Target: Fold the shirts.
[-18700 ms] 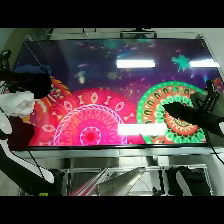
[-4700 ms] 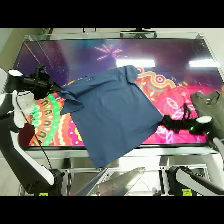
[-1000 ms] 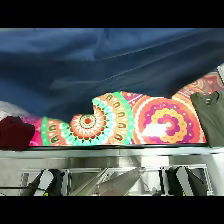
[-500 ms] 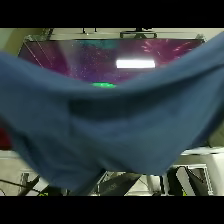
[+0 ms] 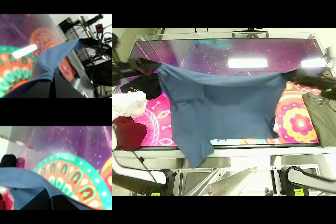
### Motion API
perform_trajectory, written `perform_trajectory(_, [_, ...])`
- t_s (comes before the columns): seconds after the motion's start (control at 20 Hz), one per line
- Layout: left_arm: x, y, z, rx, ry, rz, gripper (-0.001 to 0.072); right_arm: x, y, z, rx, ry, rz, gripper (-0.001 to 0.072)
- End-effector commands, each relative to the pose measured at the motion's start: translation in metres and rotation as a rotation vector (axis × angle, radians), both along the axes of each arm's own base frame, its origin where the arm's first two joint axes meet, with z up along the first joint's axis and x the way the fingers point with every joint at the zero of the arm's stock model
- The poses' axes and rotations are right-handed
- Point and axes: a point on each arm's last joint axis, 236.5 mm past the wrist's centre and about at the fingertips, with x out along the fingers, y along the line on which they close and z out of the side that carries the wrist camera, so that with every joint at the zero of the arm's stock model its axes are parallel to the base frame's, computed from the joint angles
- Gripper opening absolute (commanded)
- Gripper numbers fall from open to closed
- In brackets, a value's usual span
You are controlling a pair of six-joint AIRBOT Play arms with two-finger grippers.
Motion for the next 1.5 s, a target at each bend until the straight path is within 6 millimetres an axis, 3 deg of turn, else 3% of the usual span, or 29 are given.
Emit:
perform_trajectory(0.0, [0.047, 0.019, -0.105, 0.06, 0.162, 0.047, 0.0019, 0.038, 0.006, -0.096, 0.172, 0.093, -0.044, 0.0009])
perform_trajectory(0.15, [0.088, 0.029, -0.142, 0.071, 0.155, 0.103, 0.0019, 0.077, -0.006, -0.131, 0.288, 0.074, -0.116, 0.0009])
perform_trajectory(0.25, [0.115, 0.037, -0.153, 0.09, 0.116, 0.166, 0.002, 0.107, -0.014, -0.136, 0.338, 0.026, -0.154, 0.0009])
perform_trajectory(0.4, [0.14, 0.051, -0.162, 0.11, 0.089, 0.272, 0.0022, 0.142, -0.018, -0.129, 0.373, -0.031, -0.163, 0.0009])
perform_trajectory(0.6, [0.136, 0.046, -0.141, 0.028, 0.034, 0.258, 0.0022, 0.172, -0.028, -0.094, 0.333, -0.132, -0.162, 0.0008])
perform_trajectory(0.75, [0.127, 0.034, -0.142, 0.029, 0.043, 0.209, 0.002, 0.177, -0.032, -0.092, 0.271, -0.128, -0.153, 0.0008])
perform_trajectory(1.05, [0.11, 0.014, -0.142, 0.012, 0.086, 0.12, 0.0008, 0.162, -0.032, -0.119, 0.13, -0.088, -0.073, 0.0009])
perform_trajectory(1.25, [0.092, 0.018, -0.187, 0.172, 0.242, 0.093, 0.0001, 0.151, -0.039, -0.141, 0.031, -0.053, -0.03, 0.0009])
perform_trajectory(1.45, [0.074, 0.012, -0.214, 0.294, 0.35, 0.051, 0.0001, 0.143, -0.04, -0.158, -0.043, -0.022, 0.004, 0.0009])
